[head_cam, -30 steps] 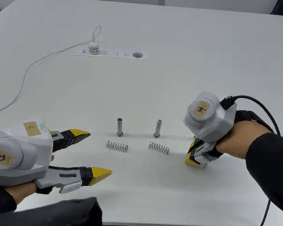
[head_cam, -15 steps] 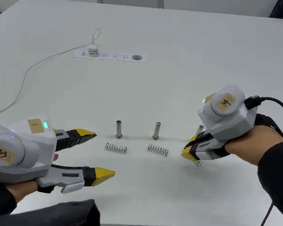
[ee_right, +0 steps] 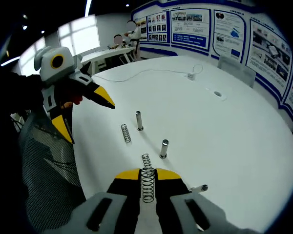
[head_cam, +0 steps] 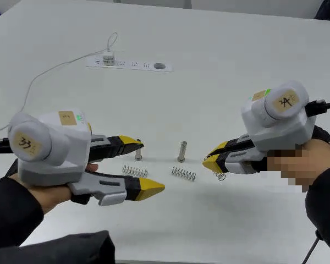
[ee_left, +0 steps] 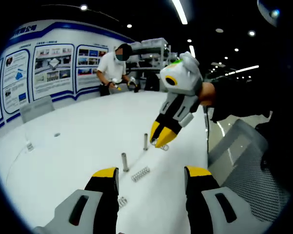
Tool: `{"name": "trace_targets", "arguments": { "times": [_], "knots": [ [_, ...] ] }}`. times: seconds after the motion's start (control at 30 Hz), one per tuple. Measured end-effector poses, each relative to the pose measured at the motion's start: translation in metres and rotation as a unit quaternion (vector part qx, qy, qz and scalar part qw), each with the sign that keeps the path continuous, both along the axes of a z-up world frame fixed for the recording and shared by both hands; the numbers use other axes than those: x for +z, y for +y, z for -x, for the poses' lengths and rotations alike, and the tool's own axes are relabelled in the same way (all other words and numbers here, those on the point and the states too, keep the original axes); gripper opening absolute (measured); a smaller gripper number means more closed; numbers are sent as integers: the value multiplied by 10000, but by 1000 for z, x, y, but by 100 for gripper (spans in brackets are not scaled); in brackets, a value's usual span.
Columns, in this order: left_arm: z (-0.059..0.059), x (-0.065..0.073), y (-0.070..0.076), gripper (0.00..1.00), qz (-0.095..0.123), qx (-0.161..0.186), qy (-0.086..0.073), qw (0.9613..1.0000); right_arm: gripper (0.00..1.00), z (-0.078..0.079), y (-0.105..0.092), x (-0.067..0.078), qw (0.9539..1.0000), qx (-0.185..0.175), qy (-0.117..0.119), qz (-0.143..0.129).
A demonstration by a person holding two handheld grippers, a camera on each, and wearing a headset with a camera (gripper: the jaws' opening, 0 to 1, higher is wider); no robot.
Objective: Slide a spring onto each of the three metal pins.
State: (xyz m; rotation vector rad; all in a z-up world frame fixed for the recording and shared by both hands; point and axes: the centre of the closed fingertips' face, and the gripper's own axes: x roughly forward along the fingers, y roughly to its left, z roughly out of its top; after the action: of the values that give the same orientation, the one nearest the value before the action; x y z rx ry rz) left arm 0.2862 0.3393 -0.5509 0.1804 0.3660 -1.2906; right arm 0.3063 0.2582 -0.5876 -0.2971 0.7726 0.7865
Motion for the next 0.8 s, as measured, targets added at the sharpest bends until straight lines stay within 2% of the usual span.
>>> {"name": "trace_targets", "arguments": {
  "times": [0.17, 0.37, 0.5, 0.7, 0.8],
  "knots": [
    [0, 1, -17, 52, 71, -14, -18, 10000, 12, -3, 7, 16, 9992, -102, -183, -331],
    [11, -6, -31, 50, 157, -118, 59, 9998, 12, 0, 19, 31, 9979, -71, -281, -584],
    [17, -11, -34, 49, 151, -145, 134, 9997, 12, 1, 29, 40, 9961, -28, -326, -826],
    [17, -13, -34, 43, 298, -66, 310, 9991, 12, 5, 50, 56, 9885, 54, -305, -1482],
    [15, -13, -34, 40, 362, -11, 350, 9987, 12, 7, 56, 57, 9869, 105, -268, -1584]
  ]
}}
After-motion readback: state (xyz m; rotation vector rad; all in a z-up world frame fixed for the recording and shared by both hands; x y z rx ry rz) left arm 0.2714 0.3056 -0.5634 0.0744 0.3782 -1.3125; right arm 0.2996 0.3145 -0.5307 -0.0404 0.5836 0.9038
